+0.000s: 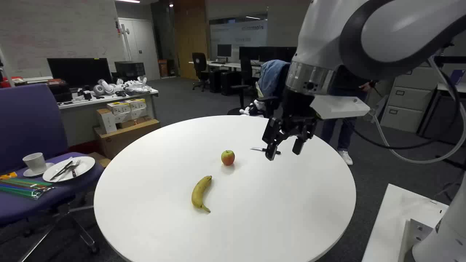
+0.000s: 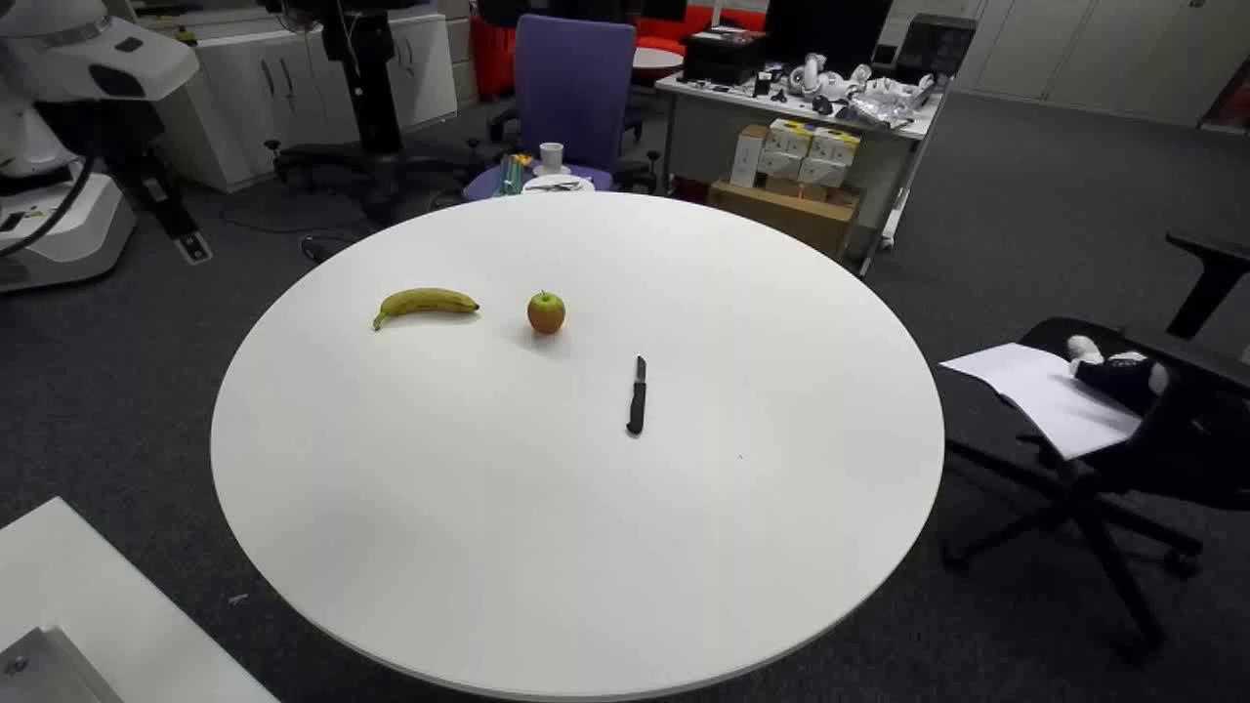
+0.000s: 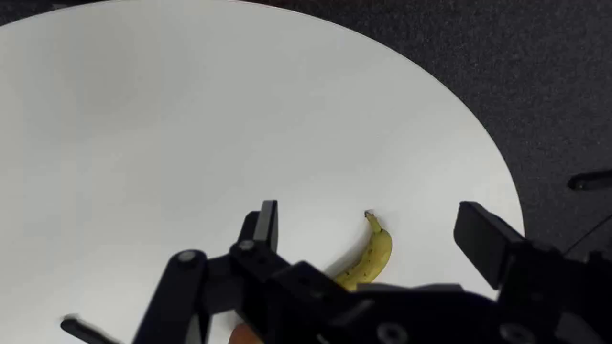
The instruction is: Put the knife next to the apple
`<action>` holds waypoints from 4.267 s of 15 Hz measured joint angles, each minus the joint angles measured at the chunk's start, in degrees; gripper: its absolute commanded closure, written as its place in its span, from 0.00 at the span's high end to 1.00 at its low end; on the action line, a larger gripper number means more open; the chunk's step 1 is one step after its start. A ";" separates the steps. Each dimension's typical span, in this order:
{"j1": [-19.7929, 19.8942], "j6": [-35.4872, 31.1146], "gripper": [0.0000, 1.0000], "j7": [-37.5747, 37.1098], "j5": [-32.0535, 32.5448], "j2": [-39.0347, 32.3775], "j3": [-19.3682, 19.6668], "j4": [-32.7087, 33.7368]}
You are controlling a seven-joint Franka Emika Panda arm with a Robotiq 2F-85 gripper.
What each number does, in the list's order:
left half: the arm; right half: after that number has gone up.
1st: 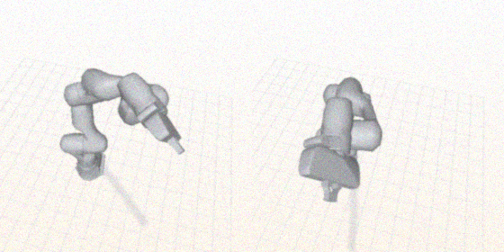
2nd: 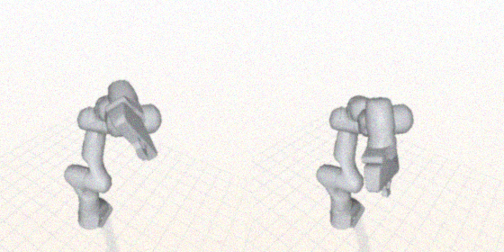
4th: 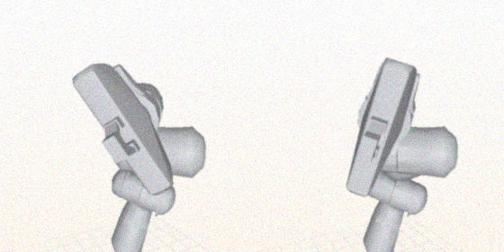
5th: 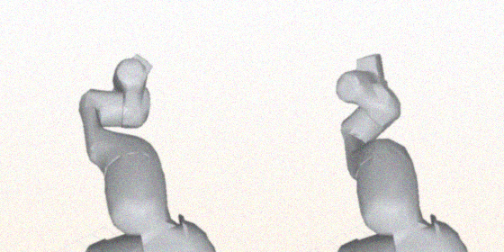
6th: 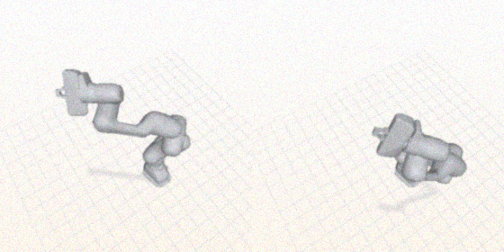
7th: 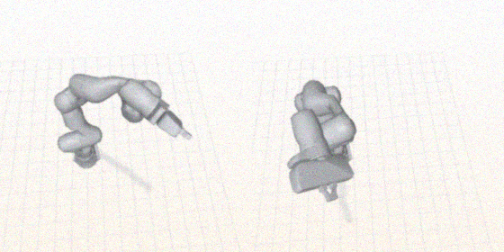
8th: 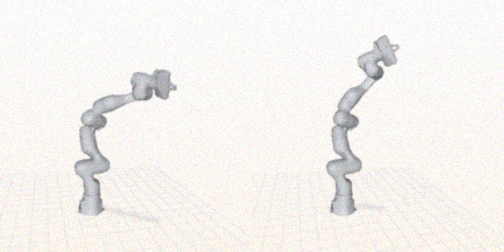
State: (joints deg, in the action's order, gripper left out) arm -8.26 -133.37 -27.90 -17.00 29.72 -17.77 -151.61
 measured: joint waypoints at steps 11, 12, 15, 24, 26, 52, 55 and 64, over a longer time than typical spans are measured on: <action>0.00 0.00 1.00 0.00 0.00 -0.16 0.00 0.00; 0.00 0.00 1.00 0.00 0.00 -0.16 0.00 0.00; 0.00 0.00 1.00 0.00 0.00 -0.16 0.00 0.00; -0.95 0.72 1.00 0.02 0.01 1.49 0.23 -2.19; -1.73 1.63 1.00 0.01 -0.01 3.87 0.27 -4.75; 11.76 31.85 1.00 -0.51 3.17 51.06 10.57 -6.47; 15.14 31.85 1.00 0.28 3.17 50.90 11.27 -5.42; 17.49 39.33 1.00 -0.51 2.94 47.83 12.46 -1.64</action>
State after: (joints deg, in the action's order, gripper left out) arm 9.23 -94.03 -28.41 -14.06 77.55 -5.31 -153.25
